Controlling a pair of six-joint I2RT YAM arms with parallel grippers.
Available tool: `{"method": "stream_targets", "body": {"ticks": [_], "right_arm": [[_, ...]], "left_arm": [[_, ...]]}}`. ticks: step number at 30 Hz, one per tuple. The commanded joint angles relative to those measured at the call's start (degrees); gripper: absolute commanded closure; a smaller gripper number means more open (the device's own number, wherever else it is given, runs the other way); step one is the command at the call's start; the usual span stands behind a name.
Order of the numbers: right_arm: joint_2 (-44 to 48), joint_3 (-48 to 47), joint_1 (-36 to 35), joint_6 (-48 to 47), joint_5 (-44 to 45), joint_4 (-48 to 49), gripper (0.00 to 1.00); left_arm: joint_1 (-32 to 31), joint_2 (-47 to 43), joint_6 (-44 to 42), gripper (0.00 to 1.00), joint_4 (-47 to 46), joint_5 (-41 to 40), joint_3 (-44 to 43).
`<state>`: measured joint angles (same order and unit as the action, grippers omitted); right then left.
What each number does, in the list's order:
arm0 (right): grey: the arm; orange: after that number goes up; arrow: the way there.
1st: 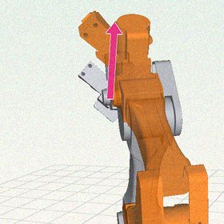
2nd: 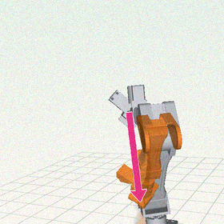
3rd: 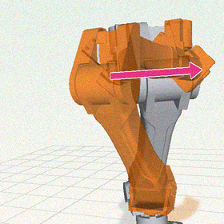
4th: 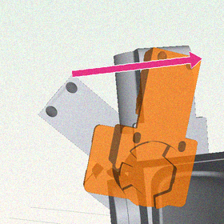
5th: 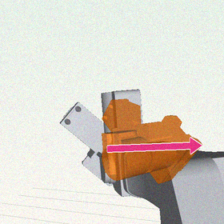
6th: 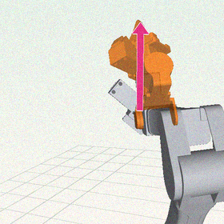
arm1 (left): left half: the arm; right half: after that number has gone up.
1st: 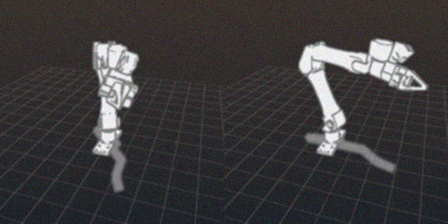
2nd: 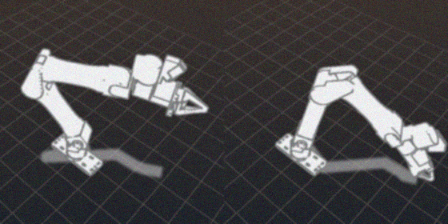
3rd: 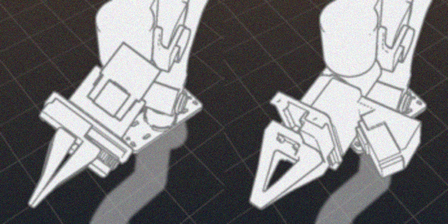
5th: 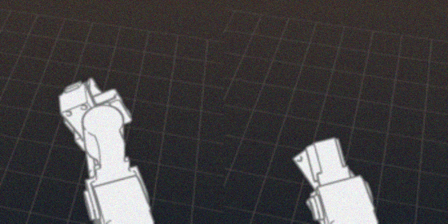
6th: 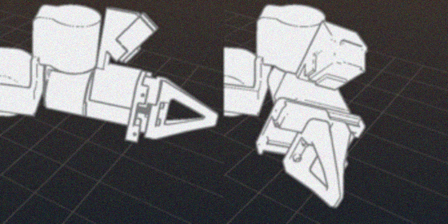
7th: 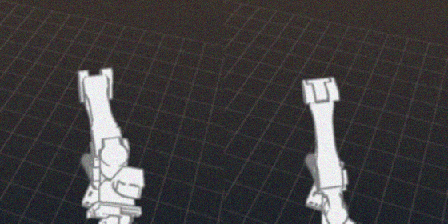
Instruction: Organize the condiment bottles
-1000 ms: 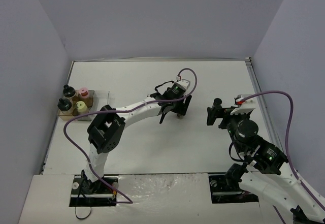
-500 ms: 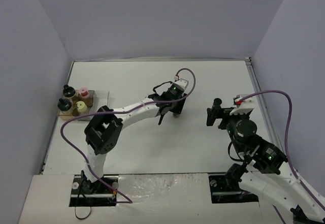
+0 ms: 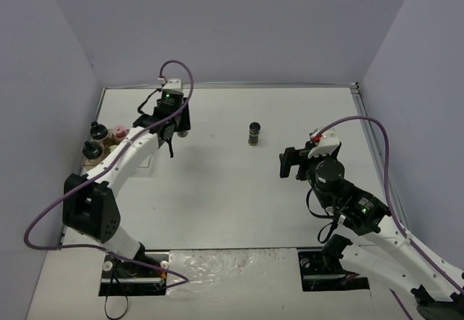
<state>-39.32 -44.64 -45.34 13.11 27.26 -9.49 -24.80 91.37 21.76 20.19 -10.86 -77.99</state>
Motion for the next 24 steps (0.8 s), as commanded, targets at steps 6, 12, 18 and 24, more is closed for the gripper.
{"method": "stream_targets", "body": {"ticks": [6, 12, 18, 24], "right_arm": [[-4.5, -0.1, 0.4, -2.1, -3.3, 8.6, 0.00], [-4.8, 0.5, 0.5, -2.5, -4.2, 8.8, 0.00], [-4.7, 1.5, 0.5, -2.2, -3.0, 8.8, 0.00], [-5.2, 2.4, 0.9, -2.0, -2.4, 8.9, 0.00]], "left_arm": [[15.4, -4.7, -0.4, 0.75, 1.3, -4.1, 0.7], [21.0, -1.5, 0.4, 0.75, -0.9, -0.4, 1.2], [22.6, 2.7, 1.8, 0.75, -2.7, 0.7, 1.8], [23.4, 6.0, 2.8, 0.75, -5.8, 1.3, 2.8]]}}
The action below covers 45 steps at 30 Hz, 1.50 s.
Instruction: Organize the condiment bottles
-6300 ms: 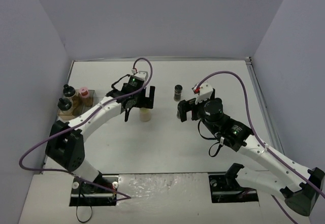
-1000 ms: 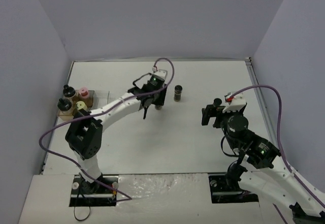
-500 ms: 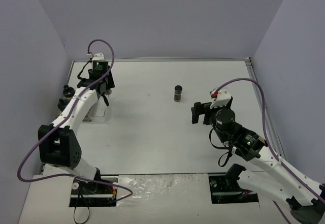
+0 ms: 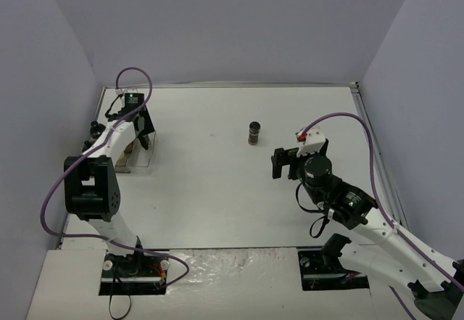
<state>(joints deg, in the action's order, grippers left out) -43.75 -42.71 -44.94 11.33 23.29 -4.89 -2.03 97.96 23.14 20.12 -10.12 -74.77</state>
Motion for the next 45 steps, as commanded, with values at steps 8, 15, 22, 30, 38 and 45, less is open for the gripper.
{"method": "stream_targets", "body": {"ticks": [8, 15, 22, 30, 38, 45], "right_arm": [[-1.0, 2.0, 1.2, 0.8, 2.2, 4.4, 0.00], [-2.8, 2.8, 4.3, 2.1, 2.5, 4.3, 0.00], [-7.0, 2.5, 10.8, 5.9, 4.1, 6.0, 0.00], [-19.3, -1.3, 21.2, 10.0, 2.3, 6.2, 0.01], [-31.5, -4.5, 29.0, 9.4, -2.9, 11.1, 0.09], [-41.2, -5.7, 31.2, 6.6, -5.0, 15.6, 0.20]], "left_arm": [[0.6, 1.9, 2.3, 0.61, -6.8, 0.4, 0.0], [0.5, 1.5, 3.3, 0.31, -5.6, 0.7, 0.2], [-0.2, -3.3, 5.4, 0.15, 0.0, 2.3, -0.9], [-5.6, -13.2, 1.5, 0.08, 10.2, 6.7, -5.0], [-11.7, -22.6, -7.3, 0.03, 12.9, 12.0, -0.9], [-11.9, -30.9, -11.5, 0.03, 8.3, 14.2, 7.0]]}}
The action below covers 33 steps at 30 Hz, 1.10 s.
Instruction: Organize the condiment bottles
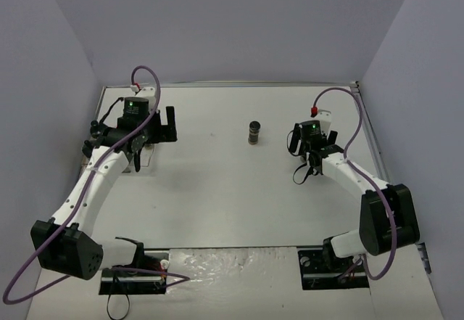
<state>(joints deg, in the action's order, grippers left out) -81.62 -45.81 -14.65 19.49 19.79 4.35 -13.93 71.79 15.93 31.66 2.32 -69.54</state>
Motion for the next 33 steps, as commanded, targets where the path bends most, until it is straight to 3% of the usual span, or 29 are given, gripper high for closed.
{"method": "stream_targets", "body": {"ticks": [1, 9, 14, 18, 24, 33], "right_arm": [[-4.0, -2.6, 0.9, -2.1, -1.8, 7.0, 0.24], [-4.9, 0.2, -1.1, -7.1, -7.1, 12.6, 0.72], [-4.5, -0.3, -10.4, -9.8, -7.6, 13.9, 0.84], [-5.8, -3.1, -21.5, -10.5, -12.4, 17.7, 0.86], [-17.0, -15.7, -32.7, -14.4, -16.4, 18.2, 0.86], [-29.4, -26.9, -36.2, -16.9, -21.6, 17.0, 0.80]], "left_arm": [[0.0, -5.6, -4.7, 0.03, -3.8, 1.6, 2.5], [0.0, -7.5, -5.2, 0.03, -4.1, -0.2, 4.3], [0.2, -7.3, -4.6, 0.03, -4.2, 0.7, 4.3], [0.7, -7.4, -4.3, 0.03, -4.7, 1.4, 4.5], [2.3, -7.9, -3.5, 0.03, -6.2, 3.5, 5.4], [2.6, -9.0, -3.1, 0.03, -7.3, 3.8, 6.6]]}}
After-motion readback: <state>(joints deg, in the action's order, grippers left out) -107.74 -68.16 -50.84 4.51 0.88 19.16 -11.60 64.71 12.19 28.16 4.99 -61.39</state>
